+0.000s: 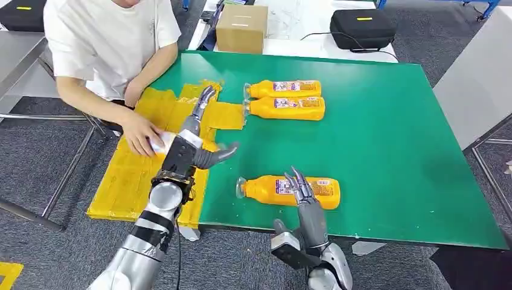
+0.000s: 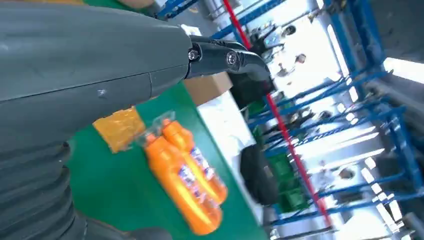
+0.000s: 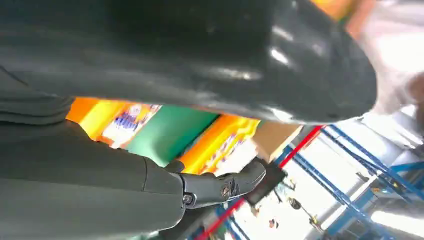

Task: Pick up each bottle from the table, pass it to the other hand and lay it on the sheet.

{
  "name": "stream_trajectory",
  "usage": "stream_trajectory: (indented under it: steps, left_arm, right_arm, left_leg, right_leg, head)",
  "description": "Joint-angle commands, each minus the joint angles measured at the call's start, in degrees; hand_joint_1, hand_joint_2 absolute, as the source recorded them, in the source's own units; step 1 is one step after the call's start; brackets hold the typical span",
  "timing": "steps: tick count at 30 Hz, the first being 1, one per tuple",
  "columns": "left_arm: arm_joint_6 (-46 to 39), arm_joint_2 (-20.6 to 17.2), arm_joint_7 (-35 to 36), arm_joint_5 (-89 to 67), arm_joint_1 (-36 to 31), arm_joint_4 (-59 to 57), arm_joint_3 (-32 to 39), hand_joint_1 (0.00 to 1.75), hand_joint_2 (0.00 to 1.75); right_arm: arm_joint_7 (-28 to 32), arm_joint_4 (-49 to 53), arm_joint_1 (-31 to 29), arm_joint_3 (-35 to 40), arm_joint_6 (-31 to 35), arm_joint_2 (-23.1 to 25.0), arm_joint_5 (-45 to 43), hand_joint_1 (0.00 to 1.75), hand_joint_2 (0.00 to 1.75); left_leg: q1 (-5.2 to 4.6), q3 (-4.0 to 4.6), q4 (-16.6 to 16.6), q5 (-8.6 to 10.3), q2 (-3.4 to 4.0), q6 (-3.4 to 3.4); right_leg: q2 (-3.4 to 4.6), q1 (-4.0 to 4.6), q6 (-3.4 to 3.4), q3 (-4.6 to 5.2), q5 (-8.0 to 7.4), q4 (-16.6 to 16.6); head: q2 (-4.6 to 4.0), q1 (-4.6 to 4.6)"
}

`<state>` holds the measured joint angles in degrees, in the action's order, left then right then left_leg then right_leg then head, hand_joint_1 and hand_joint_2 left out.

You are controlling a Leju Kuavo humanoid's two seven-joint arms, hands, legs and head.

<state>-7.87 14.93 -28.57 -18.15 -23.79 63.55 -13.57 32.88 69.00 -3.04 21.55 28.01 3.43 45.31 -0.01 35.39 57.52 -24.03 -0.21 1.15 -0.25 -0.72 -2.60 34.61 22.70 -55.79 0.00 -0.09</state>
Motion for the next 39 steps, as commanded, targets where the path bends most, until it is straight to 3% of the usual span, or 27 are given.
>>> stream_trajectory:
  steps: [1,7,16,25,33,39]
  left_arm:
    - [-3.4,-1.2,-0.3,12.0,9.6,15.8,-1.1,0.0,1.75]
    - [-9.7,-1.8,1.3,14.0,15.6,21.1,-1.9,0.0,1.75]
    - [-14.2,-2.3,0.8,12.6,13.9,19.0,-1.9,0.0,1.75]
    - [-14.5,-2.2,1.0,12.2,14.0,18.8,-2.2,0.0,1.75]
    - [-15.0,-2.1,1.2,11.1,13.8,16.3,-3.1,0.0,1.75]
    - [-15.0,-2.2,1.2,11.2,13.6,16.2,-3.2,0.0,1.75]
  right_arm:
    - [-9.0,-3.2,-6.6,-1.5,3.1,-9.5,11.4,0.0,1.75]
    - [-14.8,-5.3,-8.1,-4.6,-5.2,-14.1,14.7,0.0,1.75]
    - [-16.5,-15.7,-14.5,-0.5,-11.3,-15.2,16.3,0.0,1.75]
    - [-17.1,-15.5,-14.2,-0.1,-11.3,-15.1,16.6,0.0,1.75]
    - [-16.0,-25.0,-16.4,1.7,-11.3,-10.1,14.9,0.0,1.75]
    - [-15.9,-26.5,-17.3,2.1,-10.8,-9.9,14.6,0.0,1.75]
  left_leg:
    - [-0.02,-0.25,0.0,-0.1,0.18,-0.02]
    - [-0.11,-0.36,0.0,-0.17,0.14,-0.01]
    - [-0.1,-0.14,0.0,-0.05,0.12,-0.02]
    - [-0.09,-0.23,0.0,-0.08,0.07,-0.01]
    - [-0.04,-0.26,-0.1,-0.07,0.11,-0.03]
    - [-0.05,-0.38,-0.1,-0.09,0.1,-0.05]
  right_leg:
    - [0.18,-0.01,0.04,-0.2,0.04,0.1]
    - [0.14,-0.09,0.05,-0.31,0.12,0.0]
    - [0.12,-0.07,0.05,-0.11,0.0,0.1]
    - [0.08,-0.06,0.06,-0.2,0.07,0.0]
    - [0.1,-0.01,0.08,-0.24,0.02,0.1]
    - [0.1,-0.02,0.1,-0.3,0.05,0.1]
  head:
    - [0.0,0.02]
    - [0.0,0.02]
    - [0.0,0.02]
    - [0.0,0.04]
    - [0.0,0.02]
    - [0.0,0.02]
